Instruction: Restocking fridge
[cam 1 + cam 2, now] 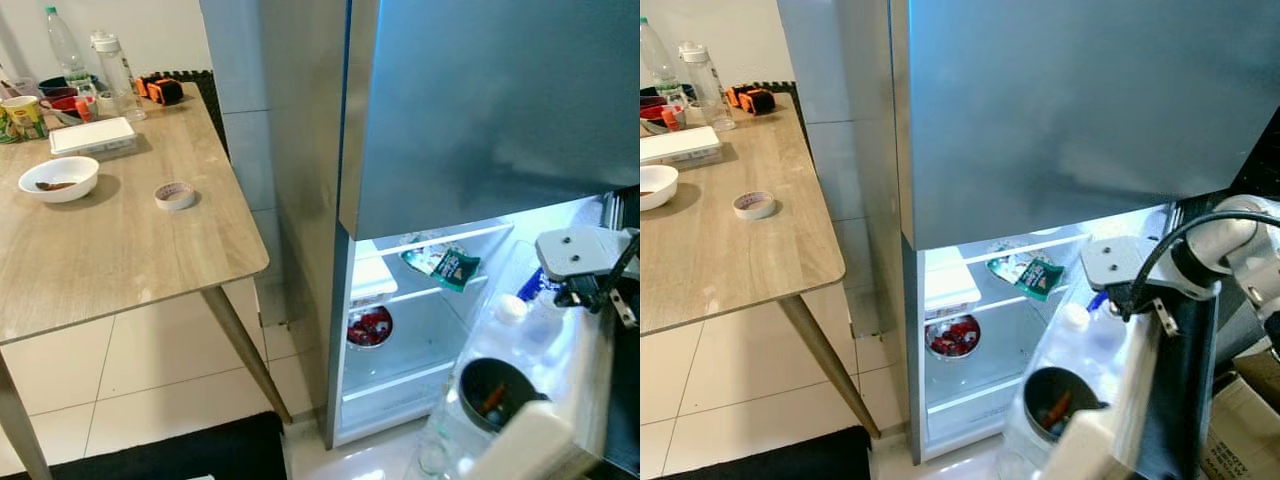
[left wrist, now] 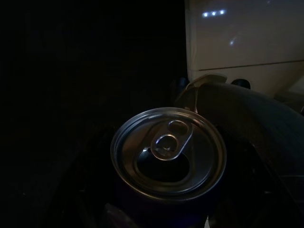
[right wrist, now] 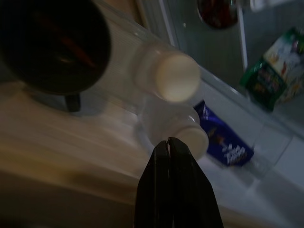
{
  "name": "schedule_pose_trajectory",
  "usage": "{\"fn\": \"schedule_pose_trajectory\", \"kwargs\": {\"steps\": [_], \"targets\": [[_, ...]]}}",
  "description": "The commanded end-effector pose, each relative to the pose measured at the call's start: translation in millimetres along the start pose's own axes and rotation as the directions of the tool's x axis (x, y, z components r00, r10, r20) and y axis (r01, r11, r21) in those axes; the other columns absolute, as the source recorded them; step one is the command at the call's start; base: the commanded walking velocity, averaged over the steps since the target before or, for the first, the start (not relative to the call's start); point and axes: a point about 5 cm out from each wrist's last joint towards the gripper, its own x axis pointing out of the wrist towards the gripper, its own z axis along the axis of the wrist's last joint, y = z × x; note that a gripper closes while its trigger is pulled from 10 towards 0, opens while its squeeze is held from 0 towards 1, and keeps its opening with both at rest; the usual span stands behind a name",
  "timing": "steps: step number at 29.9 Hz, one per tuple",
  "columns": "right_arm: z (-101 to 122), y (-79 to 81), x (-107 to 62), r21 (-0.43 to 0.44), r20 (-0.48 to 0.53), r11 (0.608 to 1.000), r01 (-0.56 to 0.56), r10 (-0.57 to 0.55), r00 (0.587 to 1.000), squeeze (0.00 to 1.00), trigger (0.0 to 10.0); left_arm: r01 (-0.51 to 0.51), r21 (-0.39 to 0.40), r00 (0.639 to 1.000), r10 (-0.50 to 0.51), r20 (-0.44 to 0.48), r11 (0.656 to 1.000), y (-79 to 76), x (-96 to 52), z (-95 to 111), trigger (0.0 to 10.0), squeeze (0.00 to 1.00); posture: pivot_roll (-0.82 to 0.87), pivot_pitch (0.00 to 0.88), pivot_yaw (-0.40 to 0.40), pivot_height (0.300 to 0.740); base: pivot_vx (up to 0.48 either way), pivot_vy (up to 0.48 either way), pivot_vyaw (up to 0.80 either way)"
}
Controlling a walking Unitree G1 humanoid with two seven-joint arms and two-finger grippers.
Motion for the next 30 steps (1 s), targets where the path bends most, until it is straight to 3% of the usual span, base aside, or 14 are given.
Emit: {"fn": "schedule_pose_trajectory", "kwargs": {"steps": [1, 8, 12, 17, 25, 30], "targets": [[-7, 3.9, 3.2, 0.029, -0.021, 1.000, -0.009, 0.010, 1.000, 0.00, 10.0, 0.013, -0.008, 1.000, -0.013, -0.009, 1.000, -5.2, 0.4, -3, 10.0, 0.00, -0.11, 0.000, -0.030, 0.740, 0.000, 0.000, 0.00], [-20, 9.2, 2.2, 0.098, -0.020, 0.995, -0.004, 0.006, 1.000, 0.00, 10.0, 0.012, -0.009, 1.000, -0.012, -0.008, 1.000, -4.7, 0.4, -3, 10.0, 0.00, -0.12, 0.000, -0.029, 0.740, 0.000, 0.000, 0.00], [-53, 18.7, -7.1, 0.237, -0.103, 0.970, 0.061, -0.037, 0.994, 0.00, 10.0, 0.012, -0.009, 1.000, -0.012, -0.009, 1.000, -3.9, 0.3, -3, 10.0, 0.00, -0.12, 0.000, -0.026, 0.740, 0.000, 0.000, 0.00], [-61, 21.6, -9.8, 0.270, -0.131, 0.959, 0.085, -0.051, 0.990, 0.00, 10.0, 0.012, -0.009, 1.000, -0.012, -0.010, 1.000, -3.9, 0.2, -3, 10.0, 0.00, -0.12, 0.000, -0.026, 0.740, 0.000, 0.000, 0.00], [-89, 33.4, -20.0, 0.371, -0.261, 0.909, 0.190, -0.094, 0.961, 0.00, 10.0, 0.006, -0.004, 1.000, -0.006, -0.006, 1.000, -0.8, 0.0, -2, 10.0, 0.00, -0.12, 0.000, -0.020, 0.740, 0.000, 0.000, 0.00], [-103, 35.6, -24.8, 0.384, -0.368, 0.883, 0.272, -0.124, 0.922, 0.00, 10.0, 0.006, -0.005, 1.000, -0.006, -0.006, 1.000, -0.8, 0.0, -1, 10.0, 0.00, -0.12, 0.000, -0.018, 0.740, 0.000, 0.000, 0.00]]}}
